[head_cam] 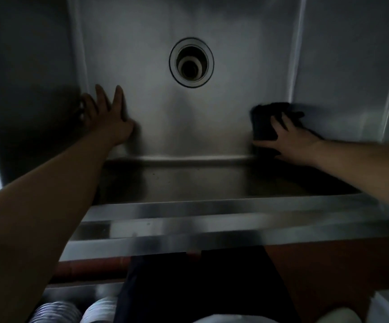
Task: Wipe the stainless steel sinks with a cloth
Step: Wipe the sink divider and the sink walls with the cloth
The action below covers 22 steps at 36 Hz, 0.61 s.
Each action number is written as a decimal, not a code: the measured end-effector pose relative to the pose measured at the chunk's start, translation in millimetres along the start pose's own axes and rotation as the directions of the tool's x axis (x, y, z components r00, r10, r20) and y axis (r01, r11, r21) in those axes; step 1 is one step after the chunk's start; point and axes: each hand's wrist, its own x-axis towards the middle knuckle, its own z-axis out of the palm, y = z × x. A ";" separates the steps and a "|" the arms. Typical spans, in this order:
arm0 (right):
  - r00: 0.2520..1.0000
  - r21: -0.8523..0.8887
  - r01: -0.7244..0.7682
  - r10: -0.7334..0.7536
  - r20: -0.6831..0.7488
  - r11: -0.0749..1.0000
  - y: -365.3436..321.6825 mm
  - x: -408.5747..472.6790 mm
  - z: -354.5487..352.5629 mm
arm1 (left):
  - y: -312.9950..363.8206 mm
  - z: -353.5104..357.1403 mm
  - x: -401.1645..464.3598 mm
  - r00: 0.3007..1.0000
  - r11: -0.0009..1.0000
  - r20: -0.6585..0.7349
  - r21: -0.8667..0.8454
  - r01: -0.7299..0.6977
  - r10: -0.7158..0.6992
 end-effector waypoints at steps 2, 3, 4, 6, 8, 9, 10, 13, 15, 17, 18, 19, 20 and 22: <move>0.998 -0.050 0.015 -0.018 -0.060 0.999 -6.5 -0.8 7.1 | -0.9 0.4 0.2 1.000 1.000 -0.003 0.002 -0.001 0.001; 0.995 -0.042 0.009 -0.013 -0.099 0.999 -9.0 -1.0 9.3 | -0.7 1.7 0.4 1.000 1.000 -0.006 -0.003 0.001 -0.001; 0.990 -0.011 -0.003 0.001 -0.138 1.000 -11.8 0.0 10.3 | -0.3 3.7 1.0 1.000 1.000 -0.016 -0.009 0.003 -0.003; 0.978 0.059 -0.017 0.029 -0.205 0.998 -17.0 6.3 12.7 | 1.0 8.6 2.4 0.999 1.000 -0.042 -0.008 0.008 -0.009; 0.971 0.111 -0.023 0.049 -0.235 0.993 -23.8 16.2 14.2 | 1.3 13.0 3.6 0.998 1.000 -0.057 -0.005 0.006 -0.007; 0.966 0.145 -0.029 0.065 -0.249 0.989 -28.8 21.7 13.9 | 1.1 15.0 4.6 0.998 1.000 -0.066 -0.002 0.002 -0.003; 0.960 0.180 -0.034 0.082 -0.267 0.983 -35.2 27.5 13.2 | 0.7 16.9 5.8 0.997 1.000 -0.075 0.000 0.000 0.000; 0.935 0.299 -0.020 0.124 -0.333 0.954 -62.8 46.3 3.5 | 0.3 20.6 7.5 0.995 1.000 -0.095 -0.008 0.002 -0.003; 0.922 0.404 -0.049 0.198 -0.334 0.913 -86.6 59.8 -8.1 | 0.7 22.2 8.0 0.995 1.000 -0.103 -0.008 0.007 -0.008; 0.893 0.544 -0.127 0.334 -0.301 0.829 -112.9 74.6 -25.0 | 0.8 22.9 8.7 0.994 1.000 -0.114 -0.020 0.002 -0.004; 0.875 0.615 -0.171 0.406 -0.265 0.770 -126.2 82.7 -36.6 | 0.7 22.8 9.0 0.993 1.000 -0.121 -0.024 -0.004 0.002; 0.853 0.679 -0.213 0.473 -0.222 0.703 -139.4 91.1 -50.5 | 0.7 22.2 8.6 0.992 1.000 -0.124 -0.026 -0.007 0.004; 0.826 0.733 -0.256 0.536 -0.173 0.631 -152.0 99.6 -65.6 | 1.1 21.1 7.7 0.992 1.000 -0.124 -0.028 -0.007 0.003; 0.770 0.819 -0.326 0.635 -0.060 0.472 -172.6 116.4 -98.1 | 3.3 17.9 5.7 0.993 0.999 -0.119 -0.033 -0.003 0.000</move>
